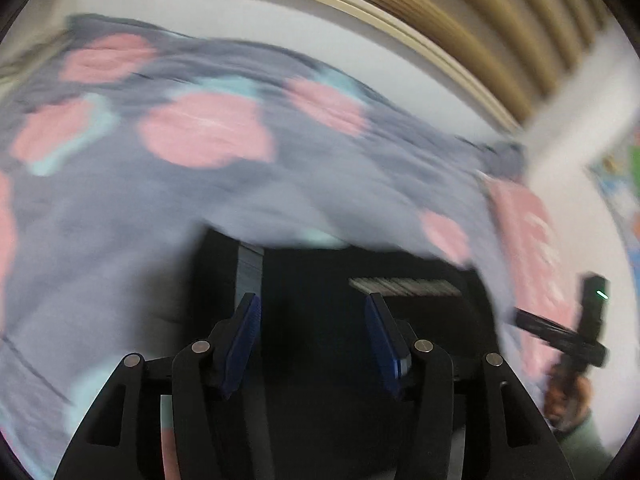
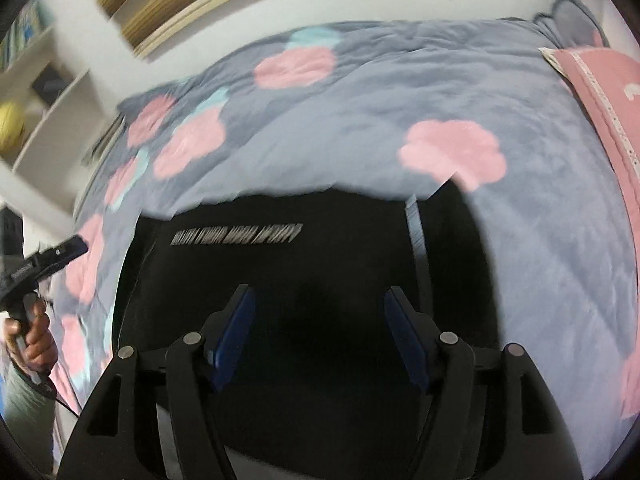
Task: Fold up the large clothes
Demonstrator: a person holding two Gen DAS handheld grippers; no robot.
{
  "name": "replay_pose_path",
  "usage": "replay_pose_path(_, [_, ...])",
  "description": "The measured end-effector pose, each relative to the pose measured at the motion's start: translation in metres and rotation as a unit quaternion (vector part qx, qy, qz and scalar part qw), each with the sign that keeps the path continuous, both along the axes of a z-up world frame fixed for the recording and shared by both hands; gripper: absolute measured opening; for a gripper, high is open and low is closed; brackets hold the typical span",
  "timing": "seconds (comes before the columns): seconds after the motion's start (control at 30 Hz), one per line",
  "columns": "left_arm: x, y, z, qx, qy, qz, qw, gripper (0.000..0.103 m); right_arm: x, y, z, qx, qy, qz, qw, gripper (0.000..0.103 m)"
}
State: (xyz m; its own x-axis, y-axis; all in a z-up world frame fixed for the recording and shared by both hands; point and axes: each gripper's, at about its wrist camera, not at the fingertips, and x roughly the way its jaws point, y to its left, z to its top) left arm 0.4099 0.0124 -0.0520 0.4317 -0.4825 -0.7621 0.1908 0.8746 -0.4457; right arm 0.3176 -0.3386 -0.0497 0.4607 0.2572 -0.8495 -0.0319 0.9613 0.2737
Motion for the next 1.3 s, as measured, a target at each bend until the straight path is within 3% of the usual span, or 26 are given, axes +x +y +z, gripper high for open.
replay_pose_path(0.07, [-0.015, -0.03, -0.011, -0.016, 0.011, -0.032, 0.9993, 0.056, -0.005, 0.021, -0.019, -0.008, 0.023, 0.007, 1.0, 0.072])
replay_pose_path(0.13, [-0.024, -0.062, -0.032, -0.006, 0.033, -0.051, 0.9982, 0.056, -0.004, 0.036, -0.041, -0.011, 0.044, 0.005, 0.999, 0.072])
replay_pose_path(0.2, [-0.03, -0.089, -0.059, 0.016, 0.058, -0.066, 0.996, 0.056, -0.005, 0.045, -0.065, -0.044, 0.057, 0.004, 0.997, 0.071])
replay_pose_path(0.27, [-0.029, -0.107, -0.095, 0.066, 0.093, -0.057, 0.9918, 0.055, -0.001, 0.05, -0.096, -0.059, 0.079, 0.001, 0.995, 0.072])
replay_pose_path(0.3, [-0.028, -0.109, -0.112, 0.071, 0.109, -0.046, 0.9904, 0.055, -0.002, 0.051, -0.103, -0.059, 0.082, -0.005, 0.995, 0.072])
replay_pose_path(0.4, [-0.015, -0.102, -0.137, 0.039, 0.138, -0.008, 0.9896, 0.054, -0.002, 0.054, -0.11, -0.073, 0.074, -0.009, 0.995, 0.073])
replay_pose_path(0.5, [-0.012, -0.103, -0.126, 0.036, 0.133, -0.007, 0.9904, 0.055, 0.0, 0.05, -0.094, -0.065, 0.082, -0.006, 0.994, 0.072])
replay_pose_path(0.63, [-0.007, -0.099, -0.092, -0.003, 0.104, -0.008, 0.9946, 0.055, 0.013, 0.041, -0.053, -0.052, 0.021, -0.014, 0.998, 0.072])
replay_pose_path(0.73, [0.01, -0.098, -0.074, -0.015, 0.077, 0.005, 0.9969, 0.055, 0.043, 0.034, -0.059, -0.073, 0.03, -0.031, 0.996, 0.072])
replay_pose_path(0.77, [0.017, -0.1, -0.076, -0.014, 0.078, 0.004, 0.9969, 0.055, 0.05, 0.032, -0.069, -0.077, 0.04, -0.036, 0.996, 0.072])
replay_pose_path(0.87, [0.04, -0.105, -0.106, 0.042, 0.111, 0.012, 0.9929, 0.055, 0.064, 0.029, -0.1, -0.063, 0.068, -0.036, 0.995, 0.073])
replay_pose_path(0.93, [0.053, -0.103, -0.13, 0.034, 0.142, 0.025, 0.989, 0.055, 0.066, 0.031, -0.103, -0.075, 0.067, -0.031, 0.994, 0.074])
replay_pose_path(1.03, [0.055, -0.105, -0.119, 0.035, 0.131, 0.022, 0.9905, 0.055, 0.055, 0.027, -0.086, -0.063, 0.057, -0.028, 0.996, 0.073])
replay_pose_path(1.2, [0.018, -0.099, -0.081, 0.016, 0.079, -0.042, 0.9959, 0.055, 0.004, 0.022, -0.05, -0.039, 0.034, 0.003, 0.999, 0.073])
replay_pose_path(1.3, [-0.017, -0.094, -0.064, 0.035, 0.053, -0.073, 0.9953, 0.055, -0.026, 0.022, -0.048, -0.047, 0.037, 0.016, 0.998, 0.073])
